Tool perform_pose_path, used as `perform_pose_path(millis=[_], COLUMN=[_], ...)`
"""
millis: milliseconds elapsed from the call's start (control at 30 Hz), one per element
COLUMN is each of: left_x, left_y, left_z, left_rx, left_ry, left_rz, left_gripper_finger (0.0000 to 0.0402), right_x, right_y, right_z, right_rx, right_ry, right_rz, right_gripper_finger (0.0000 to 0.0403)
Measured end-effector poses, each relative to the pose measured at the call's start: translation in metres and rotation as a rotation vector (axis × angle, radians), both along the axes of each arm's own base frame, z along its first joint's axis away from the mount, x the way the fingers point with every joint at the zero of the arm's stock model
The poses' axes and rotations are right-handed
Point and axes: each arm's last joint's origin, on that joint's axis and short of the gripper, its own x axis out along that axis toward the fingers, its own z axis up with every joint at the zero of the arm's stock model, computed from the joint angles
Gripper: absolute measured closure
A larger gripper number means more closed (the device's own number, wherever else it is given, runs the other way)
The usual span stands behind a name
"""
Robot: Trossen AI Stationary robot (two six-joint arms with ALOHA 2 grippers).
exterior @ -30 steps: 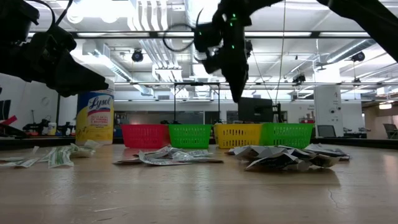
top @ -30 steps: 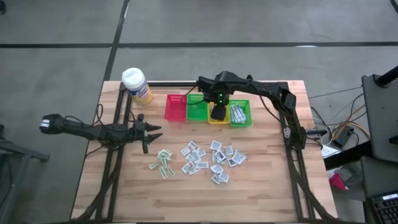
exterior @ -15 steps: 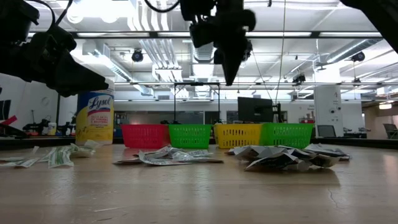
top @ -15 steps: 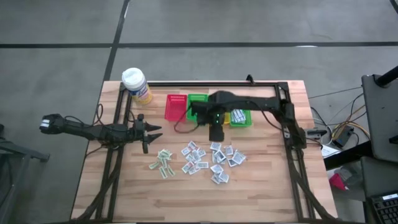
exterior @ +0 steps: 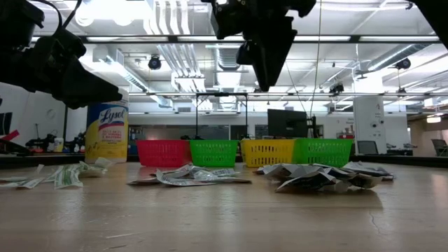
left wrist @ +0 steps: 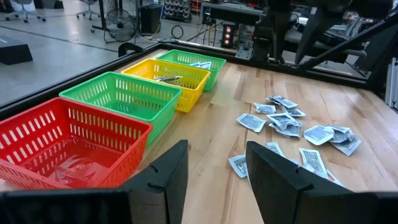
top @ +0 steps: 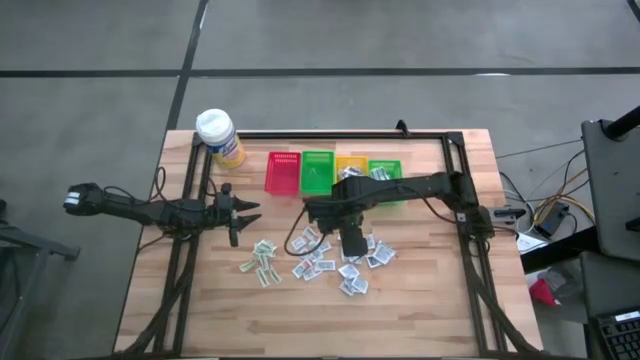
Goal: Pick & Place First Aid Supplies
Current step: Put the blue alcohol pad into the yellow bin
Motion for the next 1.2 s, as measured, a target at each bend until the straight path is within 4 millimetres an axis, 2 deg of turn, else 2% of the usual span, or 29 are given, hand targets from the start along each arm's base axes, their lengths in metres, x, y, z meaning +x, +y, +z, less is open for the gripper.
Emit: perform_pose_path(millis=[300, 533, 733, 933, 1200], left_x=[0.0, 0.0, 0.0, 0.0, 0.0], left_y=[0.0, 0.0, 0.0, 0.0, 0.0], left_z=[0.0, 0.0, 0.0, 0.0, 0.0], left_rx=[0.0, 0.0, 0.0, 0.0, -0.002], left_ry=[0.0, 0.0, 0.0, 0.0, 0.0], left_rz=[0.0, 0.0, 0.0, 0.0, 0.001], left_gripper_finger=[0.0243, 0.0243, 0.0243, 0.0243, 0.0243], right_x=[-0.004, 0.001, 0.002, -0.005, -0.008], right_y=[-0.001, -0.003, -0.017, -0.033, -0.036], right_z=[-0.025, -0.061, -0.085, -0.102, -0.118], right_rx=[-0.005, -0.008, -0.009, -0.01, -0.009], right_ry=[0.069, 0.011, -0.033, -0.005, -0.024], right_rz=[-0.005, -0.033, -0.065, -0.108, -0.118], right_gripper_finger=[0.027, 0.026, 0.0264, 0.0275, 0.0284])
